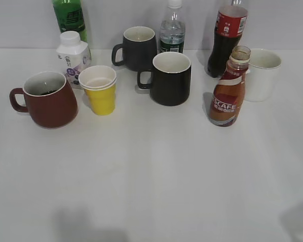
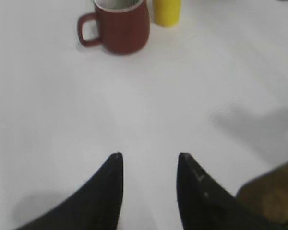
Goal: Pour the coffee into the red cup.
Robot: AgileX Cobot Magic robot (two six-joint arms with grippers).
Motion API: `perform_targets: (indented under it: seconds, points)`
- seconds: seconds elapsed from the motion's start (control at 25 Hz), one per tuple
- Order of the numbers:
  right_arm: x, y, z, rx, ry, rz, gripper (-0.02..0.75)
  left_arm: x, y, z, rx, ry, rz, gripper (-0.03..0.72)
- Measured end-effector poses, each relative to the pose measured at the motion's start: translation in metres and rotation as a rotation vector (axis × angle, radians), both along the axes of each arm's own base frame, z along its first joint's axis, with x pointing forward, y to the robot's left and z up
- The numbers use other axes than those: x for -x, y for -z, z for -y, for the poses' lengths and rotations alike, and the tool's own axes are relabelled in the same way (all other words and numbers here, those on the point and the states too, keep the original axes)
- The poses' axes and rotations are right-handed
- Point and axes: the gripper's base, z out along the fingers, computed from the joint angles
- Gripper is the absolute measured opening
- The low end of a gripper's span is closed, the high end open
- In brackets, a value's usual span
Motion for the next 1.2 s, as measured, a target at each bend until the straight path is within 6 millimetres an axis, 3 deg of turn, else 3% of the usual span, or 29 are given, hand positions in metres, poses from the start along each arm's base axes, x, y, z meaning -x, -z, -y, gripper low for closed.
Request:
perform_targets:
  seconds: [0.28, 1.04, 1.2]
  points:
    - [0.024, -0.002, 0.018, -0.063, 0.02, 0.187, 0.594, -0.009, 0.003, 0.002, 0.012, -0.009, 0.068, 0.294]
    - [0.026, -0.002, 0.017, -0.09, 0.009, 0.182, 0.594, -0.01, 0.003, 0.003, 0.021, -0.006, 0.075, 0.294]
    - [0.026, -0.002, 0.017, -0.083, 0.085, 0.185, 0.592, -0.01, 0.003, 0.003, 0.021, -0.016, 0.076, 0.294]
